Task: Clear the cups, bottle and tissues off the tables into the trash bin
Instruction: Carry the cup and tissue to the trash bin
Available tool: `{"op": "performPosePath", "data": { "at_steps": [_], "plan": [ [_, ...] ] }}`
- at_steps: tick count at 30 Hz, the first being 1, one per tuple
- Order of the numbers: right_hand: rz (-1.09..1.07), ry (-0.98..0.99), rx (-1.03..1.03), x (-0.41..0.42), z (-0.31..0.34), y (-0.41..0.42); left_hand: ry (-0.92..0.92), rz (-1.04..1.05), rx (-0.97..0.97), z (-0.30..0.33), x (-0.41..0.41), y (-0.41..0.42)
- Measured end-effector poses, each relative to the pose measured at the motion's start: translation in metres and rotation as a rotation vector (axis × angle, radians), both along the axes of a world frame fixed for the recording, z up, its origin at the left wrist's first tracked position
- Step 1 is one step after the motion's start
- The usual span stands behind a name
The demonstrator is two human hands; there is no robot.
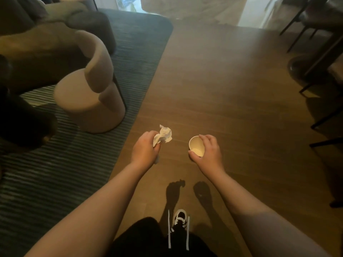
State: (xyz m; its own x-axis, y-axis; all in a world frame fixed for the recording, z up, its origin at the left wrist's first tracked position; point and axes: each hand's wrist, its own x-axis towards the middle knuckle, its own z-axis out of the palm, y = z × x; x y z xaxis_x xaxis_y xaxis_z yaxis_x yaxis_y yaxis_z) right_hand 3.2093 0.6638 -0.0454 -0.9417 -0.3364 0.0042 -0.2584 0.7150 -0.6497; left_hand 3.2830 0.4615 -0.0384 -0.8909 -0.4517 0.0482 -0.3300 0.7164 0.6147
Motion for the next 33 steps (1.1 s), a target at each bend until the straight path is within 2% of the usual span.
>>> {"op": "performPosePath", "data": {
  "at_steps": [12,20,29,33],
  "plan": [
    [-0.009,-0.019,-0.015,-0.189,-0.013,-0.033,-0.012,-0.004,0.017,-0.018,-0.183,-0.026],
    [0.022,-0.031,0.005,-0.354,-0.023,-0.111,-0.01,0.055,0.051,-0.039,-0.341,-0.099],
    [-0.041,0.035,0.023,-0.559,0.018,-0.172,0.026,0.038,0.08,-0.001,-0.554,-0.165],
    [-0.069,0.0,0.019,-0.634,0.018,-0.185,0.024,0.007,0.088,0.004,-0.628,-0.179]
  ]
}}
